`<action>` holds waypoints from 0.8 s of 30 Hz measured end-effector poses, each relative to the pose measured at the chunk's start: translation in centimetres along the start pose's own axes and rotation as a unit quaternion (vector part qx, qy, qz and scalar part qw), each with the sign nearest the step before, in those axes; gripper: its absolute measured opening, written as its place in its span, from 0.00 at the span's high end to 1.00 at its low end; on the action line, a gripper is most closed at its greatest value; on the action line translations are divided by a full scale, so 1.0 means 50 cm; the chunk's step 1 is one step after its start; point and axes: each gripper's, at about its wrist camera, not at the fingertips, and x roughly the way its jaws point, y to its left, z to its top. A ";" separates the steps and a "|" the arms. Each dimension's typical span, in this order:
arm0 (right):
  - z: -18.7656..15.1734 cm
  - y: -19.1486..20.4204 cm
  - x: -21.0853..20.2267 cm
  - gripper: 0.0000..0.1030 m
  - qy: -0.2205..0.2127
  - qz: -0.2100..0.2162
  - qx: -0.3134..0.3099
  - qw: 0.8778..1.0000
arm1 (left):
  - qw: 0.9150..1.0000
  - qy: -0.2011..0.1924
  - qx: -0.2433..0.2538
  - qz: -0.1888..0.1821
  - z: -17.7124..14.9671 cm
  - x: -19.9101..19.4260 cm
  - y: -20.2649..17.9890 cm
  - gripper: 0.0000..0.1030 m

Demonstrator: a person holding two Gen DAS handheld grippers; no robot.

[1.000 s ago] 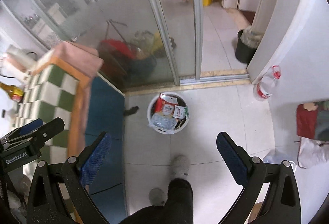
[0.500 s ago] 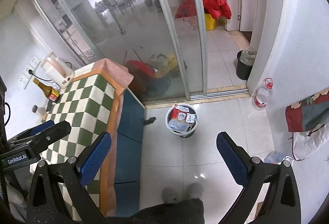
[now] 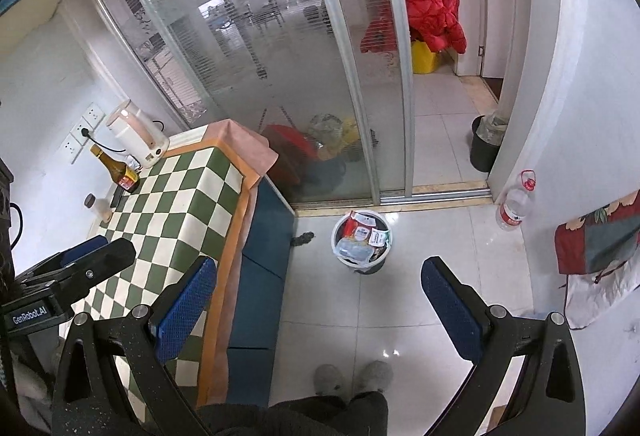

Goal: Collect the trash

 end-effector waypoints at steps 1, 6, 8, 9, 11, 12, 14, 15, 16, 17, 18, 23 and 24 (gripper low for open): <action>0.000 -0.002 0.000 0.00 0.001 0.001 -0.001 1.000 | 1.000 0.001 0.001 0.003 -0.001 0.000 -0.003 0.03; 0.002 -0.014 0.005 0.00 0.014 -0.001 -0.004 1.000 | 1.000 0.007 0.002 0.009 -0.003 0.004 -0.012 0.00; 0.003 -0.019 0.009 0.00 0.019 0.003 -0.002 1.000 | 1.000 0.010 0.001 0.009 -0.004 0.006 -0.013 0.00; 0.003 -0.021 0.012 0.00 0.021 0.004 -0.003 1.000 | 1.000 0.010 0.001 0.009 -0.003 0.007 -0.014 0.00; 0.005 -0.022 0.014 0.00 0.023 0.005 -0.004 1.000 | 1.000 0.013 0.001 0.008 -0.002 0.010 -0.017 0.00; 0.006 -0.022 0.016 0.00 0.024 0.007 -0.006 1.000 | 1.000 0.014 0.001 0.008 -0.001 0.010 -0.018 0.00; 0.008 -0.023 0.018 0.00 0.027 0.012 -0.007 1.000 | 1.000 0.014 0.002 0.007 0.000 0.011 -0.020 0.00; 0.009 -0.023 0.019 0.00 0.028 0.013 -0.007 1.000 | 1.000 0.015 0.002 0.006 0.000 0.011 -0.021 0.00; 0.011 -0.022 0.019 0.00 0.028 0.015 -0.007 0.999 | 1.000 0.015 0.002 0.008 0.003 0.013 -0.020 0.00; 0.011 -0.022 0.019 0.00 0.028 0.015 -0.007 0.999 | 1.000 0.014 0.002 0.008 0.003 0.013 -0.020 0.00; 0.013 -0.023 0.021 0.00 0.028 0.015 -0.007 0.999 | 1.000 0.015 0.002 0.006 0.002 0.013 -0.019 0.00; 0.021 -0.023 0.025 0.00 0.031 0.020 -0.006 0.999 | 1.000 0.014 0.002 0.008 0.005 0.013 -0.018 0.00; 0.022 -0.022 0.026 0.00 0.031 0.020 -0.007 0.999 | 1.000 0.014 0.003 0.009 0.005 0.012 -0.018 0.00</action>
